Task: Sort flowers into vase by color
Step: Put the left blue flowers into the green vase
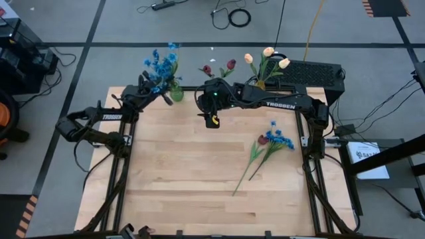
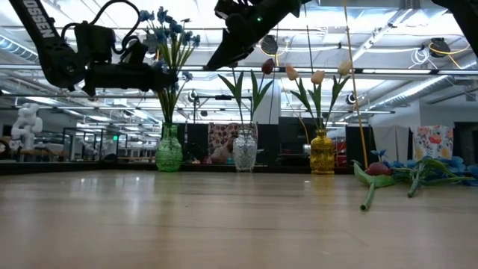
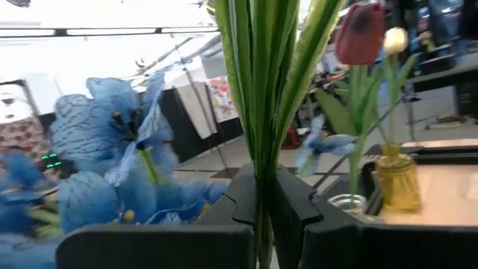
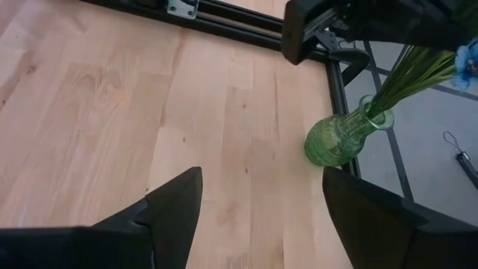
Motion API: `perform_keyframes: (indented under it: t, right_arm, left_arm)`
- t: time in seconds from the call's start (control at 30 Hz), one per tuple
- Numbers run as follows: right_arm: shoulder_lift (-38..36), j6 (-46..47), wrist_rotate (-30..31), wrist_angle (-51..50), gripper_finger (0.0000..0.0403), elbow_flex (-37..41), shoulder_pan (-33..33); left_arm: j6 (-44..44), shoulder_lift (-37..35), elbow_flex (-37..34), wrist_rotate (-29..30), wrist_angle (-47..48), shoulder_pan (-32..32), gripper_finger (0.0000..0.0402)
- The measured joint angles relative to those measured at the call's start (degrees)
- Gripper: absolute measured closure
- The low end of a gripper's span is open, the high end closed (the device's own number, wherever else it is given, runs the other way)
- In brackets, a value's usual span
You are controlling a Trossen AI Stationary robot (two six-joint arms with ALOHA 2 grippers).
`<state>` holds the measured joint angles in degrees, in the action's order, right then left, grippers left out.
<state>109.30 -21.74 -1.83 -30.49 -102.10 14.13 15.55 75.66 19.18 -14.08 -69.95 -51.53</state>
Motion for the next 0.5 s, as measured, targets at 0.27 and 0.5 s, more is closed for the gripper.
perform_keyframes:
  t: [0.27,0.5]
  right_arm:
    - [0.0,-0.06,-1.77,0.11,0.0133,0.0,0.02]
    - [0.0,-0.29,-3.14,0.29,0.0133,0.0,0.0]
  left_arm:
    - [1.67,0.0,0.0,-0.9,0.42,-1.08,0.0385]
    - [1.48,0.0,0.43,-0.84,0.11,-2.77,0.0385]
